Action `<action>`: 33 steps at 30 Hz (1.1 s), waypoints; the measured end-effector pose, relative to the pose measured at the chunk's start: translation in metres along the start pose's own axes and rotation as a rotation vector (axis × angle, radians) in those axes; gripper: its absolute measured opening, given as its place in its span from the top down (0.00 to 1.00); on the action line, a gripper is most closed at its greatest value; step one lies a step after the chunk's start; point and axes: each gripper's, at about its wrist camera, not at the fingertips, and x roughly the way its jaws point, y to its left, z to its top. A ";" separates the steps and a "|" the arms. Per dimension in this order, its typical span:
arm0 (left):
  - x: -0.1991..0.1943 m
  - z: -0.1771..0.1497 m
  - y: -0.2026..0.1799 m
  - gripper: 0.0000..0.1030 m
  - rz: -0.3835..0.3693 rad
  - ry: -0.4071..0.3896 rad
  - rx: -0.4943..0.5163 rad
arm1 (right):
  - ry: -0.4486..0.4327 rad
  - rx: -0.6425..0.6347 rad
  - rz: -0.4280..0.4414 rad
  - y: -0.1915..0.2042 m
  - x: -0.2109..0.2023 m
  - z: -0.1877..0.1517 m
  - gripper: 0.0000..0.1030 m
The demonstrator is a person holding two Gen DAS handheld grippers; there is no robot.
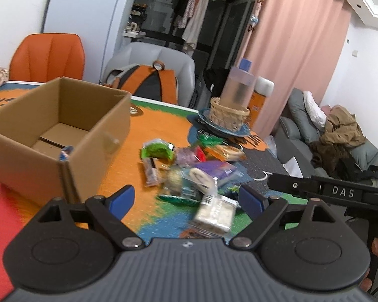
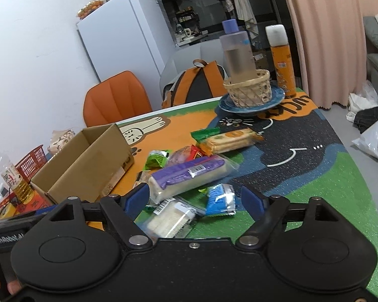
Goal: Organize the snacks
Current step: 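Move both grippers back to the snack pile, then grasp the clear white-bar bag with the left gripper while the right grasps a blue packet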
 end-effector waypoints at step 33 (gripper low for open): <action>0.078 -0.033 -0.026 0.56 -0.055 0.167 0.055 | 0.101 0.054 -0.018 -0.027 0.050 -0.006 0.38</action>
